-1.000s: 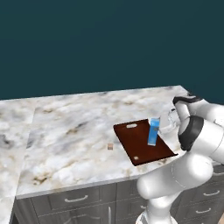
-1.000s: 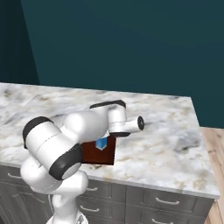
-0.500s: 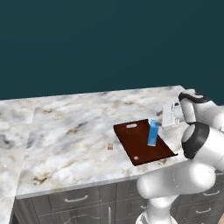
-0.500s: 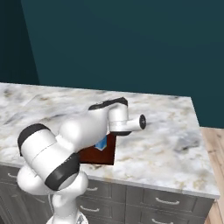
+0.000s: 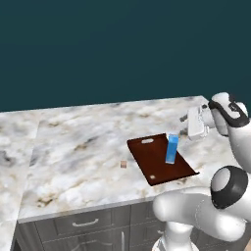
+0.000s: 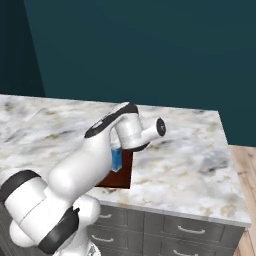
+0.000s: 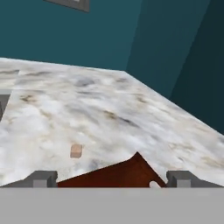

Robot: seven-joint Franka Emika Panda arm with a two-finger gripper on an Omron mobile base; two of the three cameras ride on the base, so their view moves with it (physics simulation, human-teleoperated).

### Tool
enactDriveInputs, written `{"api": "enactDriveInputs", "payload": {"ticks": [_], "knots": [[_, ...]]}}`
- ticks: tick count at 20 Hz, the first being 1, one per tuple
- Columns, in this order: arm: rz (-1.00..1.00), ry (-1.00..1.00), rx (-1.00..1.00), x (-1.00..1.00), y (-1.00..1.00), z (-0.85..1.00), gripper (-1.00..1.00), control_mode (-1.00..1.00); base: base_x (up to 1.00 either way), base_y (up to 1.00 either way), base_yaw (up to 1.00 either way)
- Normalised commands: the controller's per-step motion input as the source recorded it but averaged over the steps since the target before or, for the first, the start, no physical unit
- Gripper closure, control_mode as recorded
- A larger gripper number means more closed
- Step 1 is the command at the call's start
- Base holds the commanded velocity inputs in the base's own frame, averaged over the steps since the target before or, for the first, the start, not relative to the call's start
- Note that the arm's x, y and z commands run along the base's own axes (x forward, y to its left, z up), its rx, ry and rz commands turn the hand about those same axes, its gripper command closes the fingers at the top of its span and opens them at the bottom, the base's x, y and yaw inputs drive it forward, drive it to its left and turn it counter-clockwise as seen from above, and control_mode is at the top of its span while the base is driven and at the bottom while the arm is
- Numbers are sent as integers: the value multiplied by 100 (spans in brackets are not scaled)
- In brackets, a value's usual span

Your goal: Take out the milk from the fridge and place it on the tray on the counter. Then take the sugar cube near the tray and place it in the tray.

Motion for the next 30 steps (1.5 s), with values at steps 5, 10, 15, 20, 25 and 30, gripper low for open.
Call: {"api": "enactDriveInputs", "payload": {"ticks": [5,10,15,20,25,30], "knots": [[0,0,-30,-69,56,38,-100,-100,0,0,0],[-1,0,-30,-64,62,30,-100,-100,0,0,0],[-2,3,-34,-42,75,11,-100,-100,0,0,0],[-5,15,-31,-18,63,3,-100,-100,0,0,0],[-12,28,-25,-1,54,0,-100,-100,0,0,0],[-6,24,-6,0,39,0,-100,-100,0,0,0]]}}
